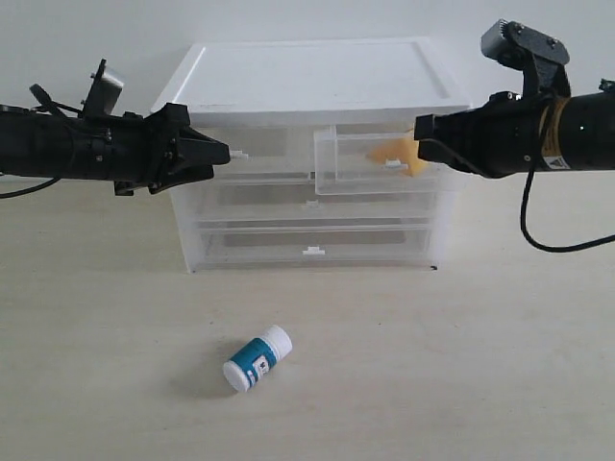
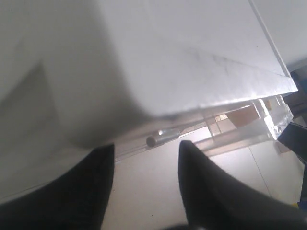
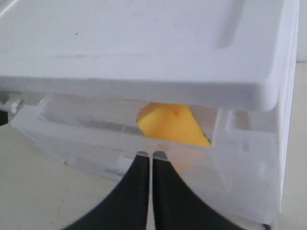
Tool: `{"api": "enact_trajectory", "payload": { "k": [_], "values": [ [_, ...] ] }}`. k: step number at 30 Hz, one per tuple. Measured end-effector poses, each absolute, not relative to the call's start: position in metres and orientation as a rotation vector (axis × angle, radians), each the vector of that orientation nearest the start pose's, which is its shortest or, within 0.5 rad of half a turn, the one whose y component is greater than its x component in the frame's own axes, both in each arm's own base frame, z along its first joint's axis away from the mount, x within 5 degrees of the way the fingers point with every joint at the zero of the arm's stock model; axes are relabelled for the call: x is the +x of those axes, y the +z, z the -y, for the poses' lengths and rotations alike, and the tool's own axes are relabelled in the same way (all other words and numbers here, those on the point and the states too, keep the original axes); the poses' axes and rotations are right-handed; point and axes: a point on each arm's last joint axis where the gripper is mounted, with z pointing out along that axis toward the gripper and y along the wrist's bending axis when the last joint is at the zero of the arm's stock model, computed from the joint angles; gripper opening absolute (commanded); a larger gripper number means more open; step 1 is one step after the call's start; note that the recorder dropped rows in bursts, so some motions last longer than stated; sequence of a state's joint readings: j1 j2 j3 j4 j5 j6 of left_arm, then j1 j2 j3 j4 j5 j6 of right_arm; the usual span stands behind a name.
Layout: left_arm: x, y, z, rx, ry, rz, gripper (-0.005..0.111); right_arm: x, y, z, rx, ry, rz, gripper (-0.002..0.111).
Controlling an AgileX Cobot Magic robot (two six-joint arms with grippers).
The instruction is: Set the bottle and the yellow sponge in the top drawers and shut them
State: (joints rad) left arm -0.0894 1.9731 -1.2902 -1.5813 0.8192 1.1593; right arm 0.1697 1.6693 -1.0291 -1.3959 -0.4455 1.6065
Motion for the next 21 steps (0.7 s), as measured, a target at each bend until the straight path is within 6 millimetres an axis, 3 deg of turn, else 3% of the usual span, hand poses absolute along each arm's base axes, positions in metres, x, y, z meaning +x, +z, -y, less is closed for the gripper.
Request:
{"api": "enact_trajectory", "payload": {
  "k": [9,21],
  "values": [
    [0.41,0.211,0.104,0.131,-1.177,-2.166,0.042,0.368,0.252,-0.102,-0.167,0.719,-2.027,0.0],
    [0.41,0.211,0.104,0.131,-1.177,-2.166,0.042,0.361,0.251,-0.109,-0.221,0.828,-2.057,0.0]
  ]
}}
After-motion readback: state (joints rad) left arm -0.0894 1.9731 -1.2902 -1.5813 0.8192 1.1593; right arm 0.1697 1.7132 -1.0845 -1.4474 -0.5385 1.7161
